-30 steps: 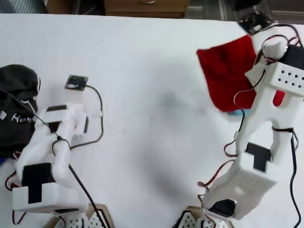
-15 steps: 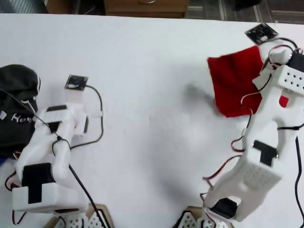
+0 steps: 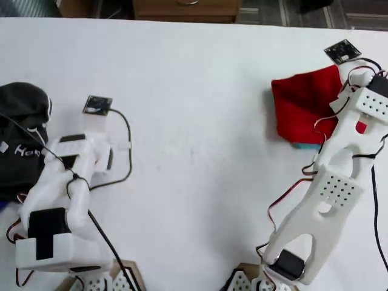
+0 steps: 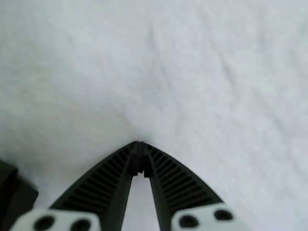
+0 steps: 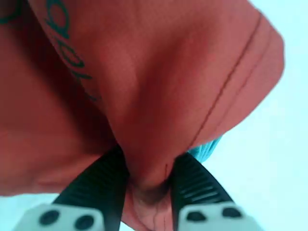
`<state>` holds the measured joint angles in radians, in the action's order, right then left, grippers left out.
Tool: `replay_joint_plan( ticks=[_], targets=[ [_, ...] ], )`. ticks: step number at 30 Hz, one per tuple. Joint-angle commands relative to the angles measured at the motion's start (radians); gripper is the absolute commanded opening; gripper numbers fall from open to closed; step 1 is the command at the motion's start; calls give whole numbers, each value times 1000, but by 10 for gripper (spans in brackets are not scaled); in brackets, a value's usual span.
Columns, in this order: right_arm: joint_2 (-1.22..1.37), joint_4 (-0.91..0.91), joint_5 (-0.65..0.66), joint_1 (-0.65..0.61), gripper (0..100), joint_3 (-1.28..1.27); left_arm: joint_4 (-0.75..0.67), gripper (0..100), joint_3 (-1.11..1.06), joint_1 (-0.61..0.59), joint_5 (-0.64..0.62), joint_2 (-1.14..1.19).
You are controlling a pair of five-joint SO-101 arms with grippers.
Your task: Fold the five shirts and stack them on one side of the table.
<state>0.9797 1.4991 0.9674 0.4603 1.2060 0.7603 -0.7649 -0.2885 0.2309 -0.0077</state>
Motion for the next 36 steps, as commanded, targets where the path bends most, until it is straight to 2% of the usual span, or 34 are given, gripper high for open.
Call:
replay_joint_plan(
  ticks=[1, 4, 7, 15, 17, 20, 21, 24, 28, 36],
  targets=[
    [61, -16, -5, 24, 94, 153, -38, 27, 4, 15, -2, -14],
    [110, -15, -6, 33, 188, 216, -38, 27, 4, 15, -2, -14],
    [119, -15, -12, 38, 221, 262, -38, 27, 4, 17, -2, -14],
    [97, -16, -330, 30, 218, 454, -38, 27, 4, 17, -2, -12],
    [104, -18, -382, 10, 180, 456, -38, 27, 4, 17, -2, -12],
    [127, -82, -382, -22, 20, 394, -38, 27, 4, 17, -2, -12],
    [145, -128, -382, -30, 15, 376, -38, 27, 4, 17, -2, -12],
    [223, -305, -387, -42, 87, 330, -38, 27, 4, 17, 2, -12],
    [346, -483, -385, -51, 108, 324, -38, 27, 4, 17, 3, -12],
    [499, -535, -384, -39, 108, 327, -38, 27, 4, 17, 3, -12]
  ],
)
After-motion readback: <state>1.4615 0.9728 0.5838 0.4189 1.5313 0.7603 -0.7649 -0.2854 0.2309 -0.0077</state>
